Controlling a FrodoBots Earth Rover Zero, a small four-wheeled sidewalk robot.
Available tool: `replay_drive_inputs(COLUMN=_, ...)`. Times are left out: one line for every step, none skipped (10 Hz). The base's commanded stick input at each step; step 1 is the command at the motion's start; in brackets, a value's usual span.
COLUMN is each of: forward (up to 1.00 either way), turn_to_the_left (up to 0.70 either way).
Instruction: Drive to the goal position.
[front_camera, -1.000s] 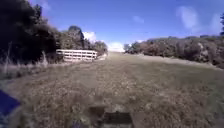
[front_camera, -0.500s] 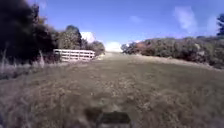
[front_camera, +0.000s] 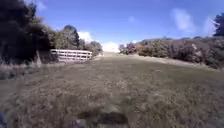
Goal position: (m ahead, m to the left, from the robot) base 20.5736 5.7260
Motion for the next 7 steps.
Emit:
replay_drive_inputs(forward=0.0, turn_to_the_left=-0.55)
replay_drive_inputs(forward=0.0, turn_to_the_left=-0.23)
replay_drive_inputs(forward=0.0, turn_to_the_left=0.0)
replay_drive_inputs(forward=0.0, turn_to_the_left=0.0)
replay_drive_inputs(forward=0.0, turn_to_the_left=0.0)
replay_drive_inputs(forward=0.0, turn_to_the_left=0.0)
replay_drive_inputs(forward=0.0, turn_to_the_left=0.0)
